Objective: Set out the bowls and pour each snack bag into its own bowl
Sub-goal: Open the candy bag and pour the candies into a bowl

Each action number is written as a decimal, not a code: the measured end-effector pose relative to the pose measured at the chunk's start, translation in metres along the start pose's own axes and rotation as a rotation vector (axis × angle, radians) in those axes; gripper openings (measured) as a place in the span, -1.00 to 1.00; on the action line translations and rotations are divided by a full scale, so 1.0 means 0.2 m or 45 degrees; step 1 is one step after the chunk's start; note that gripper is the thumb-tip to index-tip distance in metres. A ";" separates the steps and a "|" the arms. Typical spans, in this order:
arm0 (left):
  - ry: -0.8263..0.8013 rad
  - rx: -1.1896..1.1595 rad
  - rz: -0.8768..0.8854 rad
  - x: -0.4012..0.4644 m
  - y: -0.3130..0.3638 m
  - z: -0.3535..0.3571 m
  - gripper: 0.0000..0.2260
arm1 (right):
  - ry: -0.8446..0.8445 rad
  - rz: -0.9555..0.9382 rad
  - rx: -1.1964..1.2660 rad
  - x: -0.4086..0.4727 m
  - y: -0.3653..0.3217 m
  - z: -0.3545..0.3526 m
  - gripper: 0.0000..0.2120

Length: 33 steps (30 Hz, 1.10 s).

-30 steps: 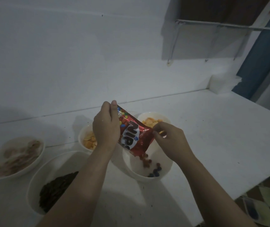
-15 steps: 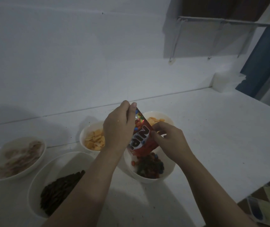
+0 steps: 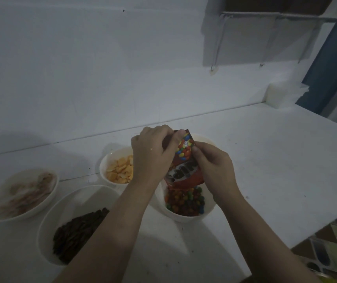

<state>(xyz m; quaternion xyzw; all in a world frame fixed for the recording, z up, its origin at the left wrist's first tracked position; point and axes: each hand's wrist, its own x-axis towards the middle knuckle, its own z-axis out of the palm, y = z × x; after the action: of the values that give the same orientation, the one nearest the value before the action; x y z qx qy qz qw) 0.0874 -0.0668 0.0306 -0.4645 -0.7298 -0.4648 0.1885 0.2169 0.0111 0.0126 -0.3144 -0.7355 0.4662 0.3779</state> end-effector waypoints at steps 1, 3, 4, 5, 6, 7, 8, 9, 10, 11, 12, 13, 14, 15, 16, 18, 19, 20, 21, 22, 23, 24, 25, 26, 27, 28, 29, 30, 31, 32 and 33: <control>0.009 0.008 -0.020 -0.01 -0.02 0.00 -0.63 | 0.021 0.018 0.025 -0.01 0.01 0.00 -0.77; -0.006 -0.073 -0.097 -0.04 -0.04 0.01 -0.66 | 0.059 0.043 0.067 -0.02 0.02 -0.01 -0.78; -0.026 -0.151 -0.150 -0.06 -0.04 0.01 -0.67 | 0.075 0.056 0.091 -0.02 0.02 -0.02 -0.78; -0.050 -0.243 -0.209 -0.07 -0.05 0.02 -0.67 | 0.088 0.072 0.123 -0.02 0.02 -0.03 -0.79; -0.083 -0.351 -0.282 -0.09 -0.04 0.02 -0.65 | 0.100 0.090 0.161 -0.03 0.02 -0.03 -0.79; -0.127 -0.478 -0.379 -0.10 -0.03 0.01 -0.62 | 0.111 0.110 0.193 -0.04 0.02 -0.04 -0.80; -0.175 -0.625 -0.496 -0.11 -0.02 0.01 -0.56 | 0.121 0.129 0.221 -0.04 0.01 -0.04 -0.79; -0.215 -0.787 -0.620 -0.12 -0.02 0.01 -0.52 | 0.130 0.149 0.253 -0.04 0.01 -0.05 -0.78; -0.247 -0.941 -0.736 -0.12 -0.01 0.01 -0.49 | 0.136 0.169 0.288 -0.05 0.02 -0.06 -0.76; -0.272 -1.069 -0.830 -0.13 -0.02 0.01 -0.48 | 0.133 0.188 0.314 -0.06 0.02 -0.06 -0.75; -0.295 -1.158 -0.891 -0.14 -0.02 0.01 -0.49 | 0.122 0.207 0.327 -0.06 0.02 -0.05 -0.75; -0.310 -1.207 -0.913 -0.14 -0.01 0.01 -0.51 | 0.106 0.222 0.333 -0.07 0.02 -0.05 -0.75; -0.318 -1.215 -0.909 -0.14 0.00 0.01 -0.54 | 0.094 0.236 0.341 -0.07 0.03 -0.05 -0.75; -0.318 -1.198 -0.893 -0.13 0.01 0.01 -0.57 | 0.093 0.239 0.354 -0.07 0.03 -0.05 -0.75; -0.314 -1.170 -0.870 -0.13 0.02 0.01 -0.60 | 0.104 0.238 0.378 -0.07 0.03 -0.06 -0.76; -0.320 -1.143 -0.841 -0.12 0.04 0.01 -0.66 | 0.126 0.235 0.462 -0.05 0.01 -0.09 -0.74; -0.332 -1.137 -0.837 -0.11 0.05 0.01 -0.67 | 0.109 0.233 0.501 -0.04 0.01 -0.11 -0.72; -0.345 -1.131 -0.838 -0.12 0.05 0.01 -0.67 | 0.071 0.234 0.528 -0.04 0.00 -0.12 -0.72; -0.354 -1.126 -0.840 -0.12 0.06 0.01 -0.64 | 0.019 0.231 0.538 -0.04 -0.01 -0.13 -0.73; -0.356 -1.133 -0.849 -0.12 0.07 0.02 -0.60 | -0.022 0.224 0.528 -0.04 -0.02 -0.13 -0.74; -0.350 -1.145 -0.859 -0.11 0.08 0.02 -0.58 | -0.045 0.211 0.508 -0.04 -0.02 -0.13 -0.71; -0.338 -1.157 -0.867 -0.11 0.09 0.02 -0.57 | -0.052 0.200 0.498 -0.05 -0.03 -0.13 -0.65; -0.330 -1.164 -0.865 -0.11 0.09 0.02 -0.58 | -0.062 0.194 0.508 -0.04 -0.03 -0.14 -0.60; -0.328 -1.163 -0.863 -0.10 0.10 0.02 -0.58 | -0.084 0.194 0.523 -0.05 -0.02 -0.15 -0.58; -0.323 -1.162 -0.861 -0.10 0.09 0.02 -0.58 | -0.116 0.194 0.527 -0.04 -0.03 -0.16 -0.58; -0.319 -1.161 -0.857 -0.09 0.09 0.02 -0.59 | -0.136 0.193 0.528 -0.05 -0.03 -0.17 -0.59; -0.316 -1.165 -0.850 -0.09 0.09 0.02 -0.62 | -0.132 0.187 0.538 -0.05 -0.03 -0.18 -0.61; -0.315 -1.160 -0.841 -0.09 0.09 0.03 -0.68 | -0.111 0.178 0.560 -0.06 -0.03 -0.19 -0.63; -0.314 -1.137 -0.833 -0.09 0.09 0.03 -0.74 | -0.099 0.175 0.588 -0.06 -0.03 -0.19 -0.66; -0.305 -1.099 -0.822 -0.09 0.10 0.04 -0.79 | -0.102 0.184 0.605 -0.06 -0.03 -0.20 -0.67; -0.288 -1.062 -0.807 -0.09 0.10 0.04 -0.83 | -0.112 0.199 0.596 -0.07 -0.04 -0.20 -0.68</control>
<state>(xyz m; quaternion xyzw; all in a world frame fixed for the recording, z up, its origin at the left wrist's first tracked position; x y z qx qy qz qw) 0.1146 -0.0660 0.0240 -0.3039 -0.6034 -0.6965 -0.2417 0.2571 0.0155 0.0270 -0.2535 -0.5968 0.6649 0.3709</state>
